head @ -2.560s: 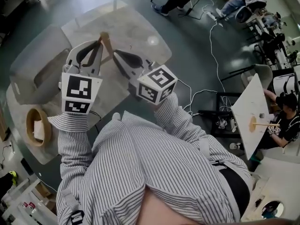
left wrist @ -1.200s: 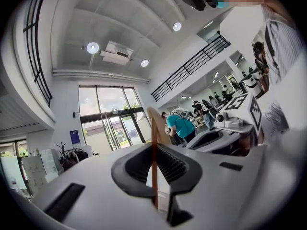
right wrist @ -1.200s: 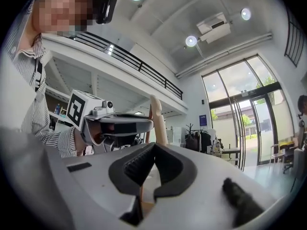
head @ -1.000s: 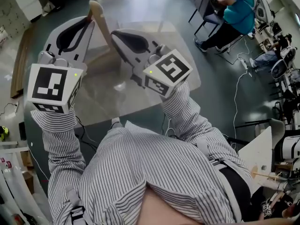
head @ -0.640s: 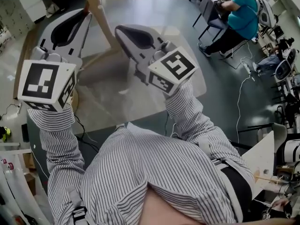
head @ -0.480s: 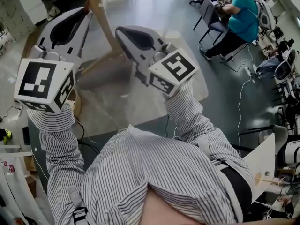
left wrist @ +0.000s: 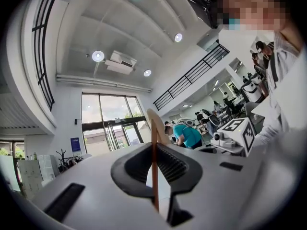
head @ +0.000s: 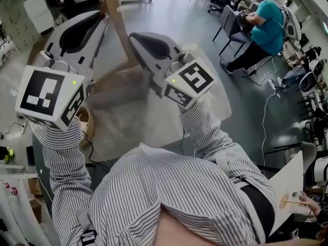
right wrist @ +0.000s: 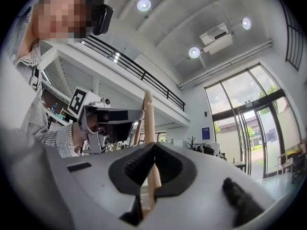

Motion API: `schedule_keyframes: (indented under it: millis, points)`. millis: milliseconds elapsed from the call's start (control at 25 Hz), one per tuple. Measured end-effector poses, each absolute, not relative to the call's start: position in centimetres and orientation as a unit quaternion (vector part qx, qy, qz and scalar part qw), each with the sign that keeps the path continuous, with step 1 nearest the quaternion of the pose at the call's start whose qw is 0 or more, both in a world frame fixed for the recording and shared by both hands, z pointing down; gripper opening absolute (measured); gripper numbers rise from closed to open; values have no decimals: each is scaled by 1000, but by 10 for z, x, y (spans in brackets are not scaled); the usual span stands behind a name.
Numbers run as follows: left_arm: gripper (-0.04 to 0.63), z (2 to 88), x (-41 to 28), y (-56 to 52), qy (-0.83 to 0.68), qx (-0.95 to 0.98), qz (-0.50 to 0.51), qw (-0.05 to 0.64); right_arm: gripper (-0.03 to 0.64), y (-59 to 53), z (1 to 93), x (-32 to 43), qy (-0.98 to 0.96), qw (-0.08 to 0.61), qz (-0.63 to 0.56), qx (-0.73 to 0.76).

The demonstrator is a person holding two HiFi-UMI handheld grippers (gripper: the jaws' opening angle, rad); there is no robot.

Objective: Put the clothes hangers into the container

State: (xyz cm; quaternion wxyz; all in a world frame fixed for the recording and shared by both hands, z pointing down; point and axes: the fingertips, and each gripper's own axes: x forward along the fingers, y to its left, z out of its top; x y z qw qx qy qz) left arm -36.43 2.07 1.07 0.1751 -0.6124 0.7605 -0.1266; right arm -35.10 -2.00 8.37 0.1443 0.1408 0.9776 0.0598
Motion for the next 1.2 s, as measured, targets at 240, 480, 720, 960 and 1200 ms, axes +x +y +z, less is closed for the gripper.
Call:
schedule_keyframes:
  millis: [240, 480, 720, 960, 1200]
  points:
    - [32, 25, -381, 11, 766, -608, -129, 167, 15, -27, 99, -367, 981, 127, 54, 134]
    - [32, 59, -402, 0, 765, -617, -126, 135, 15, -37, 128, -381, 987, 96, 36, 126]
    - [32, 95, -415, -10, 765, -620, -131, 115, 15, -42, 163, -386, 991, 52, 27, 121]
    - [32, 135, -433, -21, 762, -626, -141, 90, 15, -53, 190, -391, 994, 34, 6, 106]
    - [32, 169, -446, -22, 765, -621, -160, 63, 15, -67, 223, -386, 997, -8, -19, 78]
